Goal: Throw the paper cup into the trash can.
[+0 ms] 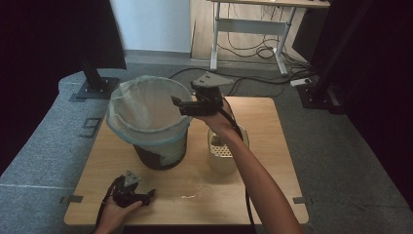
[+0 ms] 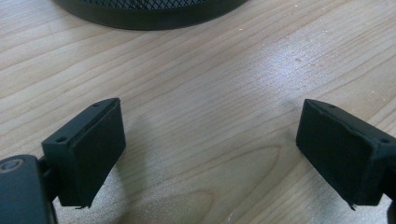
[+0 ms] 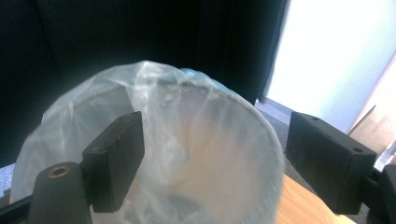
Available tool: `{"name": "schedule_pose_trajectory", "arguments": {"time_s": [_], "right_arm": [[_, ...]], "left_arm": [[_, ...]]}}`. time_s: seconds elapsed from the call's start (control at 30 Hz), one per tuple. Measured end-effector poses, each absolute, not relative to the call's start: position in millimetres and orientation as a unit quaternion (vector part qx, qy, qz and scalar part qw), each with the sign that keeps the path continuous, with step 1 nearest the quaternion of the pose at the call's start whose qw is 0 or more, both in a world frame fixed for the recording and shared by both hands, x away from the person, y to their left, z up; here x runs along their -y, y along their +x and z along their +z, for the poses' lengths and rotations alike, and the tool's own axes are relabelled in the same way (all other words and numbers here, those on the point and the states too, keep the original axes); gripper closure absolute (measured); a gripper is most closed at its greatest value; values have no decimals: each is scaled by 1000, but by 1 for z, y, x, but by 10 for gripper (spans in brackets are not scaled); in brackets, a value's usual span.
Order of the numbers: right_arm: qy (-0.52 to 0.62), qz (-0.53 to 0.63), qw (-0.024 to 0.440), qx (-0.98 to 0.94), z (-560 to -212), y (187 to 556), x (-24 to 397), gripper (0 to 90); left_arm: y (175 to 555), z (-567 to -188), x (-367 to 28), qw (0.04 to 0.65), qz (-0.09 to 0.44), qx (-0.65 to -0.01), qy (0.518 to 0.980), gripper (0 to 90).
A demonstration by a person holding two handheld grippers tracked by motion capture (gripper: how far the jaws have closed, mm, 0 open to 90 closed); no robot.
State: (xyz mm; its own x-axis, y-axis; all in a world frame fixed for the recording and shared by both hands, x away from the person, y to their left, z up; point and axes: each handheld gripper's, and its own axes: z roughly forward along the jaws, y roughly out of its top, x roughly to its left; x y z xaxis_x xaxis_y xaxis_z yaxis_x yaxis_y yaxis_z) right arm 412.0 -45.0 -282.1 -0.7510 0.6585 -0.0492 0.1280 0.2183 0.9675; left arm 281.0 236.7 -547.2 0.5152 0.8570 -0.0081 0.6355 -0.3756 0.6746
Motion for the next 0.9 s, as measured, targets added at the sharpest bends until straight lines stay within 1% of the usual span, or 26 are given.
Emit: {"name": "schedule_pose_trajectory", "arguments": {"time_s": [0.07, 0.1, 0.23, 0.33, 0.47, 0.63, 0.73, 0.9], "right_arm": [[264, 568, 235, -743, -284, 409, 52, 201], [266, 568, 241, -741, -289, 401, 69, 206], [275, 572, 252, -731, -301, 387, 103, 218], [281, 572, 254, -728, -317, 376, 134, 224], [295, 568, 255, -725, -345, 359, 172, 237], [316, 560, 252, -723, -388, 336, 209, 244], [328, 553, 254, -723, -412, 325, 222, 245], [358, 544, 244, -719, -455, 310, 239, 246]], "left_arm": [[281, -547, -237, 317, 175, -460, 811, 77], [281, -547, -237, 317, 175, -460, 811, 77], [281, -547, -237, 317, 176, -460, 811, 77], [281, -547, -237, 317, 176, -460, 811, 77], [281, -547, -237, 317, 175, -459, 811, 76], [282, -547, -237, 316, 175, -458, 812, 73], [282, -547, -237, 316, 175, -458, 812, 73], [282, -547, -237, 317, 174, -460, 811, 73]]}}
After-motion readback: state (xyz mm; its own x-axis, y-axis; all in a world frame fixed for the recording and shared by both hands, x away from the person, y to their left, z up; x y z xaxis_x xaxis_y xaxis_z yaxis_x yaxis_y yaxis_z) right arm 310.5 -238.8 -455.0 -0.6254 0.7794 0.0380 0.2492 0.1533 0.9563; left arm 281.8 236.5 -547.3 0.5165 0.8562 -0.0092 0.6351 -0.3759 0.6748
